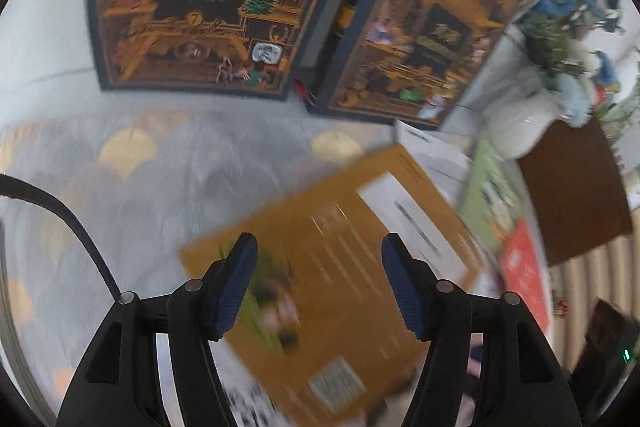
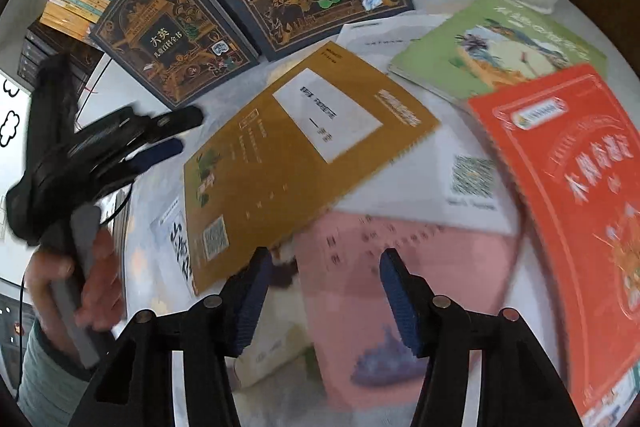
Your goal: Organize books
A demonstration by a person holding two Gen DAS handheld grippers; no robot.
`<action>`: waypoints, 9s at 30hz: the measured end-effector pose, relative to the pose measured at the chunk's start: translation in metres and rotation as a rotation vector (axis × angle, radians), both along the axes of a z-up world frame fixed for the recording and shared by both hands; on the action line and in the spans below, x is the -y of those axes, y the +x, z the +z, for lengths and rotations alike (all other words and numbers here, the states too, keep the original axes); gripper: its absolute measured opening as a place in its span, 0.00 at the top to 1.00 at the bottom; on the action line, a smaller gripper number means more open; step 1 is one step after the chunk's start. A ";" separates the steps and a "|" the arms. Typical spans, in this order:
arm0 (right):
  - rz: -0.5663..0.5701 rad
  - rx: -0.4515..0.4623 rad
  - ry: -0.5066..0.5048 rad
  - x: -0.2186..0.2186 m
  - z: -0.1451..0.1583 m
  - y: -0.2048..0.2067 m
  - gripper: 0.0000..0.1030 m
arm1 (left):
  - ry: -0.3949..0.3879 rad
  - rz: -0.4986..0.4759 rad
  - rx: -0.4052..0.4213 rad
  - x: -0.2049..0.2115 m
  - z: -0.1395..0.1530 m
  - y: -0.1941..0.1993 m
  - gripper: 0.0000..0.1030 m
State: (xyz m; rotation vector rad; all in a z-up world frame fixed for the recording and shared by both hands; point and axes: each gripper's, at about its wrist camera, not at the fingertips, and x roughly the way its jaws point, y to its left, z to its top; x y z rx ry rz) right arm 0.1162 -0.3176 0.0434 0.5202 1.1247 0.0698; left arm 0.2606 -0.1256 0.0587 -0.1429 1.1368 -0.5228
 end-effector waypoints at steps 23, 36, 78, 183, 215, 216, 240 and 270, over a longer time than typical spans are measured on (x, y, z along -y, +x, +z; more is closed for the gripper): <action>0.053 0.013 0.109 -0.008 -0.007 0.013 0.49 | 0.106 -0.166 0.032 0.030 -0.013 -0.013 0.37; 0.043 0.035 0.144 -0.012 -0.008 0.032 0.40 | 0.155 -0.233 -0.012 0.036 -0.033 0.014 0.37; 0.493 0.105 0.174 -0.128 0.093 -0.102 0.77 | -0.306 0.047 -0.226 -0.148 -0.024 -0.277 0.37; 0.653 0.170 -0.004 -0.355 0.054 -0.052 0.73 | -0.318 0.291 -0.031 -0.370 0.021 -0.212 0.87; 0.404 -0.137 0.235 -0.351 -0.020 -0.006 0.51 | -0.214 0.483 -0.189 -0.450 -0.031 -0.173 0.74; 0.389 -0.134 0.243 -0.340 -0.019 -0.015 0.46 | -0.210 0.469 -0.188 -0.443 -0.028 -0.178 0.74; -0.110 -0.184 -0.032 -0.053 -0.028 -0.140 0.44 | -0.176 -0.045 -0.280 -0.153 -0.016 -0.245 0.37; 0.335 -0.070 -0.123 -0.142 -0.038 -0.057 0.58 | -0.231 0.235 -0.283 -0.172 -0.054 -0.249 0.50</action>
